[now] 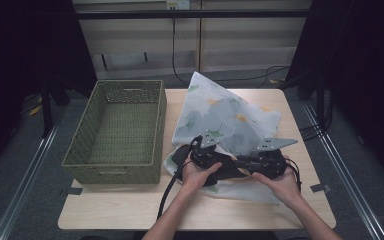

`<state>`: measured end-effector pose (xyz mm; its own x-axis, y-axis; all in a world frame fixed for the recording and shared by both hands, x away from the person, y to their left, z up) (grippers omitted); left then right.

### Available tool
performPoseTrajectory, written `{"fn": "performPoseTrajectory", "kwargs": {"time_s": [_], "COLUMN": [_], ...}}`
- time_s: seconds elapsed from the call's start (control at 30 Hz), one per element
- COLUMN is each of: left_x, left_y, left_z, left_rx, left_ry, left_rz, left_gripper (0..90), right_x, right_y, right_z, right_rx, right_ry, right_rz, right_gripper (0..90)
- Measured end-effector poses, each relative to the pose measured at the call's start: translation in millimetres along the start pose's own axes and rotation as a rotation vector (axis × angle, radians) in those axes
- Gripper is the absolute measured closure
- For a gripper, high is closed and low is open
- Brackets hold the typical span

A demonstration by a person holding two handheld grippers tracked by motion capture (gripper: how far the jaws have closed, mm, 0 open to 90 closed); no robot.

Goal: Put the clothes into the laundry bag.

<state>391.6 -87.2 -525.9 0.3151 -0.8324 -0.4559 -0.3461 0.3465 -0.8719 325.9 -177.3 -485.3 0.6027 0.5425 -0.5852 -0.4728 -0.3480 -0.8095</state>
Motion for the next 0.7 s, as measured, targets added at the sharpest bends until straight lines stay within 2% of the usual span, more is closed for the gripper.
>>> {"fn": "performPoseTrajectory", "kwargs": {"time_s": [0.07,0.13,0.2,0.27,0.37,0.47,0.53,0.6,0.67,0.7], "left_x": [-0.6,-1.0,-1.9,-3.0,-5.6,-6.7,-7.6,-8.2,-9.0,-11.2], "left_y": [0.0,-0.3,-0.9,-2.6,-5.0,-7.6,-9.1,-11.4,-14.1,-17.3], "left_z": [0.9,0.2,0.3,-0.4,-2.3,-4.0,-4.3,-4.8,-6.7,-9.2], "left_rx": [-0.016,-0.017,-0.024,-0.031,-0.027,-0.031,-0.029,-0.041,-0.048,-0.036], "left_ry": [0.01,0.018,0.022,0.028,0.03,0.029,0.02,0.026,0.037,0.039], "left_rz": [-0.004,-0.005,-0.005,-0.015,-0.018,-0.019,-0.017,-0.025,-0.032,-0.026], "left_gripper": [73.7,73.4,73.1,72.6,72.3,72.2,72.3,72.4,72.8,73.0], "right_x": [3.0,6.3,11.1,15.3,19.0,24.2,25.3,26.2,27.4,27.7], "right_y": [4.7,10.3,17.5,24.4,27.5,28.5,29.6,29.4,28.2,28.1], "right_z": [-1.7,-2.9,-2.5,-2.0,-3.1,-3.8,-2.5,1.1,3.3,3.7], "right_rx": [0.001,0.003,-0.019,-0.039,-0.055,-0.083,-0.106,-0.097,-0.105,-0.109], "right_ry": [-0.009,-0.002,-0.005,-0.005,0.0,0.012,0.034,0.034,0.054,0.06], "right_rz": [0.02,0.038,0.065,0.099,0.093,0.052,0.054,0.053,0.047,0.047], "right_gripper": [56.3,52.1,43.1,46.2,48.4,44.9,42.6,37.7,37.3,37.5]}}
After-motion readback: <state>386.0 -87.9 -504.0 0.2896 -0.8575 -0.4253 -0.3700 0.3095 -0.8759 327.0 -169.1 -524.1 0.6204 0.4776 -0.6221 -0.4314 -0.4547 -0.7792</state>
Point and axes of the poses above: each handheld gripper's, and its own axes: x roughly forward along the jaws, y roughly out of its underside, z roughly to its left, the point moved 9 cm from there along x, roughly forward along the jaws, and after that the axes turned 8 degrees about y, right-handed, at the moved point
